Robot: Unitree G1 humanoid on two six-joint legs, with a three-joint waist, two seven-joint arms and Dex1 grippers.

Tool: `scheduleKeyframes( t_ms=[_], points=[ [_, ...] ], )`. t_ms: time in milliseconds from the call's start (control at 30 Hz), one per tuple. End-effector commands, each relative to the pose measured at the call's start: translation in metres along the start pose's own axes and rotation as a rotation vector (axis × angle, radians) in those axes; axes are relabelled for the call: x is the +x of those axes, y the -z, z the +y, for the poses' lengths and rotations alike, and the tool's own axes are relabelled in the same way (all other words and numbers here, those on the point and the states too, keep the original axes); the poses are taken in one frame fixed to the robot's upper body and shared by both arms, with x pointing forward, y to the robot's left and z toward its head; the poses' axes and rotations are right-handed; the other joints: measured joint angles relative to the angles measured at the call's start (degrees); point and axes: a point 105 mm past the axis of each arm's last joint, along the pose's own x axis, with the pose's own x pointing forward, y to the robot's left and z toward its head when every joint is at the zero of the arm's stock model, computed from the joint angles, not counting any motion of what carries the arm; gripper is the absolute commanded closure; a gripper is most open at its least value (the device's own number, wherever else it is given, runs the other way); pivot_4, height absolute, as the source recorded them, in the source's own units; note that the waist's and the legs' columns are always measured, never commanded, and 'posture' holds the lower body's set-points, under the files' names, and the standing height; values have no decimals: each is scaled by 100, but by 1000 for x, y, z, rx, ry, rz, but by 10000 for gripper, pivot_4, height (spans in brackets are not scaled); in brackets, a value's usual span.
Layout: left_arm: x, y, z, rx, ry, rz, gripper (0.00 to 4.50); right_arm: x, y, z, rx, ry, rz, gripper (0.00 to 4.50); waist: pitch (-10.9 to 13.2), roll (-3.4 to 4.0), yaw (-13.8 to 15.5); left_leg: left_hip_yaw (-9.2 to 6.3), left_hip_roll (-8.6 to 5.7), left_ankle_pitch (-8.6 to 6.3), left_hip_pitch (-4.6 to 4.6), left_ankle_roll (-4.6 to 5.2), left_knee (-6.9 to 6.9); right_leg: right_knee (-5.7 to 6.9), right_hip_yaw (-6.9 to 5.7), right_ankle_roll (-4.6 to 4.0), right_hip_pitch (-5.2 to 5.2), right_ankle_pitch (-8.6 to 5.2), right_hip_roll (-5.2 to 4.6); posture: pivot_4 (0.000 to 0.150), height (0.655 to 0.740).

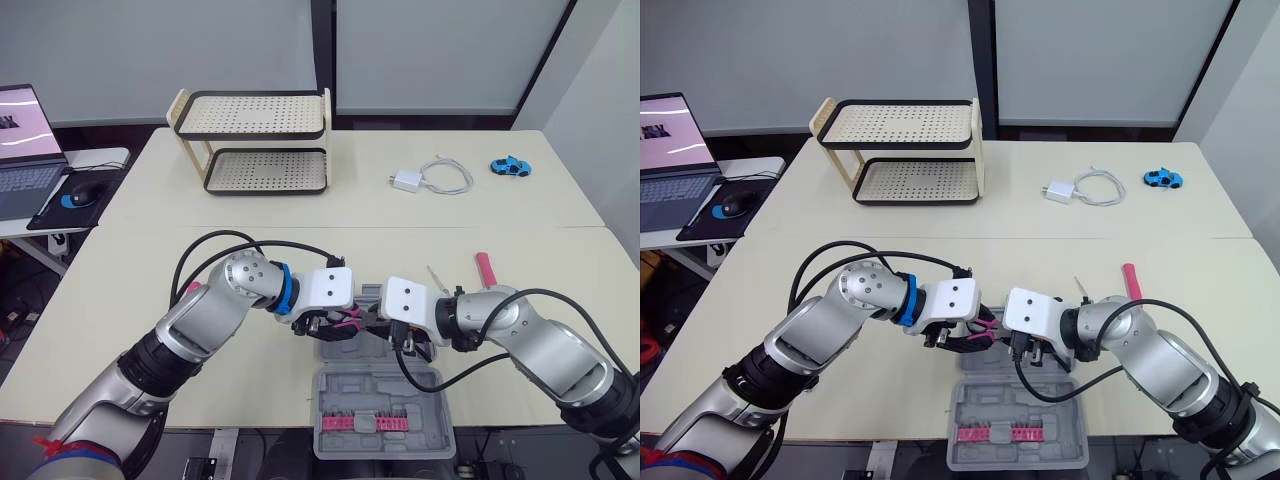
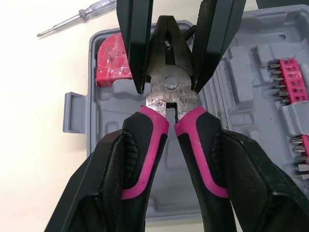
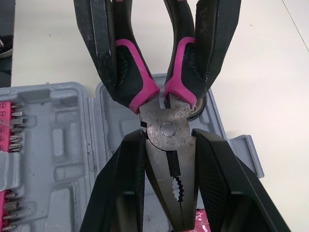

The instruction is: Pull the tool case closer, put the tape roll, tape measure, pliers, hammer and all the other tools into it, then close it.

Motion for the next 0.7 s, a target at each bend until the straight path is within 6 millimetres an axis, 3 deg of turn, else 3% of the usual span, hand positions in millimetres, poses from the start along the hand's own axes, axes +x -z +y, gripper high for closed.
scheduleKeyframes(
  t_ms=[33,167,200,433,700],
  points=[
    [-6,-5,-4,96,38,-32,12757,-7,-15,-6,-66,24,-46,33177,0,0,1,0,0,0,0,0,0,0,0,0,-1,0,0,1500,7400],
    [-20,2,0,97,17,-63,671,-15,-15,-6,-81,13,-41,33177,0,1,3,0,3,0,0,0,0,0,2,0,-2,0,0,1500,7400],
    [-26,4,0,92,12,-76,0,-18,-15,-7,-86,11,-37,33177,0,1,2,0,3,0,0,0,0,0,2,0,-3,0,0,1500,7400],
    [-69,25,-13,34,27,-166,0,-46,-7,-11,-133,-28,46,33178,0,4,0,1,7,-1,-1,1,-2,1,4,0,-10,0,-1,1500,7400],
    [-79,48,-37,-3,35,-147,0,-55,12,-12,-181,-65,163,33178,2,6,-1,3,10,-13,1,23,-3,1,3,0,-8,0,-3,1500,7400]
  ],
)
